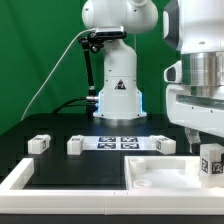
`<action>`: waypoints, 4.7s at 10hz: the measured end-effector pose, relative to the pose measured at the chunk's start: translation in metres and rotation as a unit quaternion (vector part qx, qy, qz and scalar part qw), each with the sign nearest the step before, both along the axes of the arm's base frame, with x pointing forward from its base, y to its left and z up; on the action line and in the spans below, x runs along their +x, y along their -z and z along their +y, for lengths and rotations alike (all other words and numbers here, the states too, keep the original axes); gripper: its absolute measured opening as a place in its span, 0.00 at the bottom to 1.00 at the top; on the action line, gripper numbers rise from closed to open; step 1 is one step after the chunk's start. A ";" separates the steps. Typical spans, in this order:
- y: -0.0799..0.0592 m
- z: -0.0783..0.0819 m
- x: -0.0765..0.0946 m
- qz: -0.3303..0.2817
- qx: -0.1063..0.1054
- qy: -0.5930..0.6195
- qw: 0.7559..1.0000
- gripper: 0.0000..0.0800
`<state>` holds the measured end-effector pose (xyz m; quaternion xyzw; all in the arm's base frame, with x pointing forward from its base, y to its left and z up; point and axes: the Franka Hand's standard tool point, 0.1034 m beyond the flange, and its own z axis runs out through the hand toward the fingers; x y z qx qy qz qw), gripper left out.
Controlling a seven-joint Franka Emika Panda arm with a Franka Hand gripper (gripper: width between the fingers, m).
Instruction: Assemble one leg
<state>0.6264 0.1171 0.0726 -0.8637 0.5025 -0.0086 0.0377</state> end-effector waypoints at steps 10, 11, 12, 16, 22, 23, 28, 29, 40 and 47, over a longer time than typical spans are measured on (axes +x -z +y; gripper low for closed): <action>0.001 0.003 -0.002 -0.019 -0.046 -0.538 0.841 0.81; 0.001 0.002 -0.002 -0.019 -0.052 -0.583 0.810 0.81; 0.002 0.002 -0.002 -0.018 -0.050 -0.566 0.823 0.81; 0.002 0.001 -0.002 -0.017 -0.050 -0.550 0.833 0.36; 0.003 0.004 -0.003 -0.008 -0.037 -0.248 0.968 0.36; 0.003 0.003 -0.002 -0.007 -0.031 -0.202 0.979 0.36; 0.003 -0.001 -0.003 -0.005 0.013 0.160 0.987 0.36; 0.003 -0.001 -0.003 -0.002 0.018 0.179 0.984 0.36; 0.003 0.009 -0.005 -0.028 -0.014 -0.291 0.956 0.81; 0.003 0.004 -0.003 -0.030 -0.058 -0.557 0.828 0.76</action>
Offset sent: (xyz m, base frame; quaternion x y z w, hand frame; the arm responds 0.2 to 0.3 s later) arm -0.0052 0.0090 0.0023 -0.0113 0.0194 -0.2280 0.9734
